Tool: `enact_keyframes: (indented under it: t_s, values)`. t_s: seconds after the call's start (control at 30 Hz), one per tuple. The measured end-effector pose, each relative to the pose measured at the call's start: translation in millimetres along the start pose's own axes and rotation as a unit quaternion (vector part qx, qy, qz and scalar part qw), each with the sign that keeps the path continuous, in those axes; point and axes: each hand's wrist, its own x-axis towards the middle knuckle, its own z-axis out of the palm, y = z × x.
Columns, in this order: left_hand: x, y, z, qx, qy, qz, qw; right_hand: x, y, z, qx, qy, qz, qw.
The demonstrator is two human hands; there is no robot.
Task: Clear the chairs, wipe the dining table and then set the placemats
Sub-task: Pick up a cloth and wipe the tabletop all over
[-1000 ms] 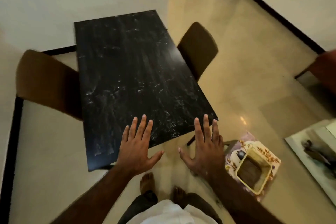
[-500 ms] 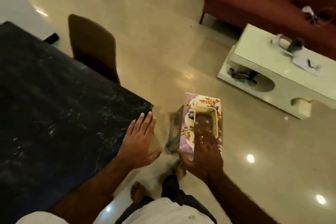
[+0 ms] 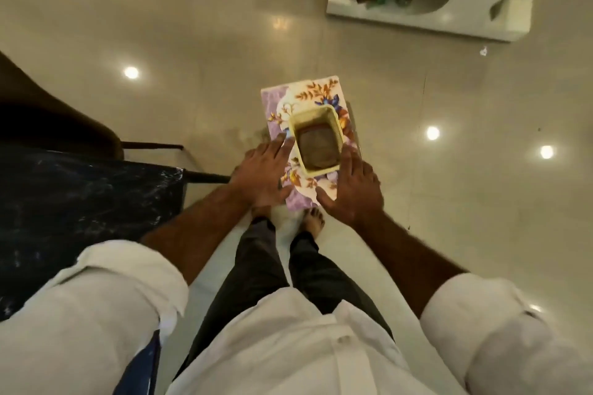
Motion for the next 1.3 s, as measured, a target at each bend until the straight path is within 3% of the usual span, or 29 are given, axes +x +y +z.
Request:
enact_keyframes:
  t_s: [0.4,0.5,0.63,0.7,0.73,0.77,0.8,0.83,0.87,0.9,0.93,0.97,1.0,1.03,1.1,1.13,1.23,1.3]
  values:
    - [201,-40,81,0.078,-0.087,0.105,0.988,155,0,126,0.036,-0.073,0.093,0.992]
    - [228,-37,96,0.101,-0.103,0.100,0.985,180,2,152,0.004,-0.081,0.165,0.983]
    - [250,-30,103,0.116,-0.095,0.090,0.985,189,-6,139,-0.031,-0.017,0.217,0.975]
    - [256,-29,104,0.120,-0.070,0.072,0.988,202,-3,154,-0.064,-0.075,0.236,0.967]
    - [259,-27,103,0.119,-0.061,0.061,0.989,206,22,169,-0.145,-0.131,0.236,0.952]
    - [260,-25,102,0.119,-0.065,0.055,0.989,219,40,198,-0.162,-0.168,0.320,0.918]
    - [261,-23,100,0.115,-0.076,0.052,0.989,235,51,215,-0.164,-0.121,0.484,0.851]
    - [259,-21,97,0.109,-0.083,0.050,0.989,257,50,234,-0.144,-0.039,0.662,0.734]
    - [257,-21,95,0.097,-0.086,0.050,0.990,265,48,224,-0.128,0.027,0.758,0.639]
    - [253,-22,93,0.078,-0.078,0.053,0.993,255,46,201,-0.106,0.040,0.775,0.622]
    - [248,-25,91,0.053,-0.071,0.055,0.995,227,51,177,-0.105,0.012,0.703,0.703]
    - [242,-29,90,0.017,-0.063,0.062,0.996,188,61,142,-0.099,-0.019,0.533,0.840]
    - [233,-33,86,-0.037,-0.051,0.071,0.996,164,57,128,0.051,-0.065,0.379,0.922]
    - [222,-37,82,-0.096,-0.044,0.071,0.992,158,32,110,0.072,-0.114,0.289,0.948]
    - [196,-39,68,-0.205,-0.026,0.044,0.978,149,27,90,0.147,-0.039,0.116,0.982]
    - [181,-39,61,-0.258,-0.015,0.025,0.966,142,26,71,0.182,-0.024,0.092,0.979]
    - [117,-35,29,-0.400,0.021,-0.029,0.916,117,-3,15,0.250,-0.084,0.046,0.963]
    - [73,-33,9,-0.509,0.040,-0.071,0.857,93,-21,-20,0.312,-0.089,0.001,0.946]
